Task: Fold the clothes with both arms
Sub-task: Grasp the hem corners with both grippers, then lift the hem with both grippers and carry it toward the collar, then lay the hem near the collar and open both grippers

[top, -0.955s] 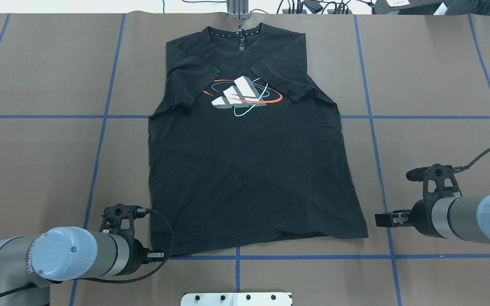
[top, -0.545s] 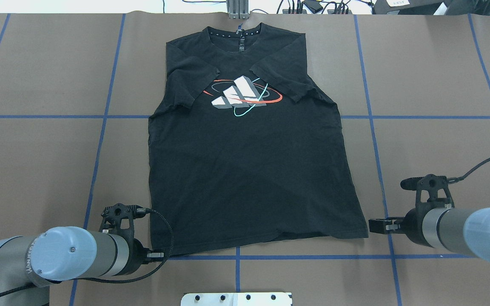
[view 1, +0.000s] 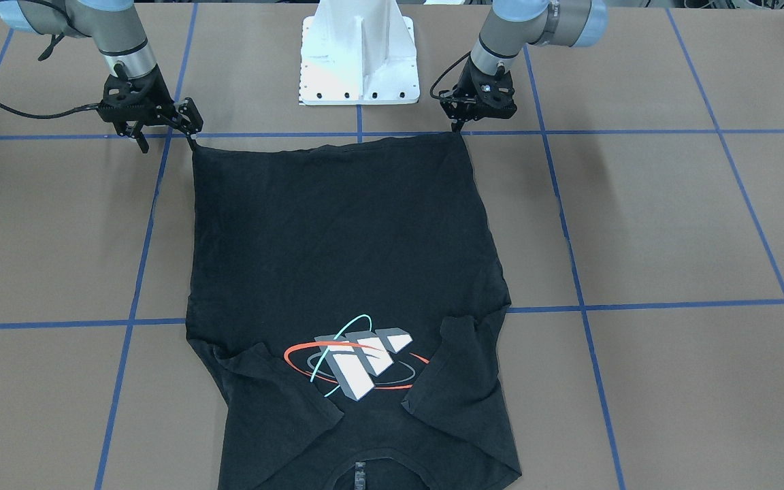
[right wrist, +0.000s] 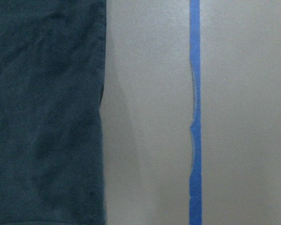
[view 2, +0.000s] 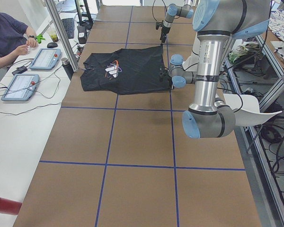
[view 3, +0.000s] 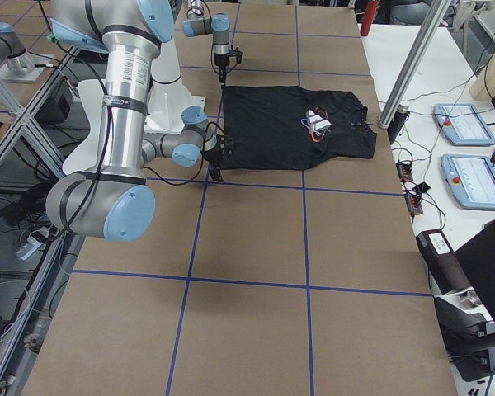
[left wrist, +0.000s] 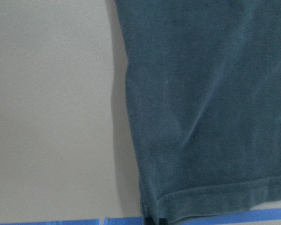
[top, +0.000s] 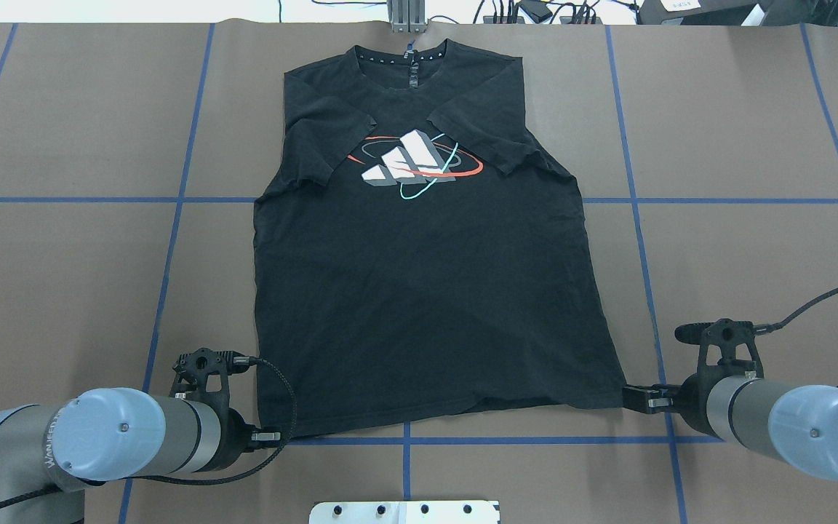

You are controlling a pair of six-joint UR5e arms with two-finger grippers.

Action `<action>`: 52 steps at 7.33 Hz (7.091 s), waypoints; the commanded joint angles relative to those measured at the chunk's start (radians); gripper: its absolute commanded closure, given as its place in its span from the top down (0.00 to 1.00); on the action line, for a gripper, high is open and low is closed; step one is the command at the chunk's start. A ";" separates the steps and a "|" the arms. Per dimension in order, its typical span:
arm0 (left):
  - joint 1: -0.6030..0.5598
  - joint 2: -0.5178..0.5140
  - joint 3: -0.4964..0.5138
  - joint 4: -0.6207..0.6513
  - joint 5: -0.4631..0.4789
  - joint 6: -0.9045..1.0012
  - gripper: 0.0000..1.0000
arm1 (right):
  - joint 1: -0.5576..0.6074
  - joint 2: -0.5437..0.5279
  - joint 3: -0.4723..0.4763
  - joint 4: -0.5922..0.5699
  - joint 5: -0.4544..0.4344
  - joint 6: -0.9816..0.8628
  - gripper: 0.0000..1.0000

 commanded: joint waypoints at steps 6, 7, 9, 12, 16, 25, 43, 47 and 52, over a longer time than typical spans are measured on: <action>0.001 -0.001 -0.001 0.000 0.007 -0.007 0.00 | -0.021 0.057 -0.036 0.059 -0.012 0.008 0.60; 0.001 -0.001 -0.001 0.000 0.007 -0.008 0.00 | -0.025 0.055 -0.038 0.057 -0.012 0.008 0.47; 0.001 -0.003 -0.001 0.000 0.007 -0.007 0.00 | -0.033 0.055 -0.035 0.057 -0.011 0.008 0.24; 0.001 -0.001 -0.001 0.000 0.007 -0.007 0.00 | -0.041 0.054 -0.032 0.059 -0.011 0.006 0.21; -0.002 0.007 -0.063 0.003 -0.010 0.001 0.00 | -0.038 0.046 0.005 0.057 0.009 0.006 0.00; 0.049 0.175 -0.395 0.015 -0.318 -0.005 0.00 | -0.044 -0.093 0.353 0.056 0.474 0.005 0.00; -0.628 -0.361 0.327 0.005 -0.174 0.130 0.00 | 0.605 0.673 -0.396 -0.199 0.427 -0.015 0.00; -0.628 -0.440 0.542 -0.072 -0.117 0.156 0.00 | 0.642 0.807 -0.626 -0.191 0.422 -0.035 0.00; -0.616 -0.470 0.676 -0.150 -0.093 0.185 0.00 | 0.631 0.861 -0.774 -0.184 0.370 -0.096 0.00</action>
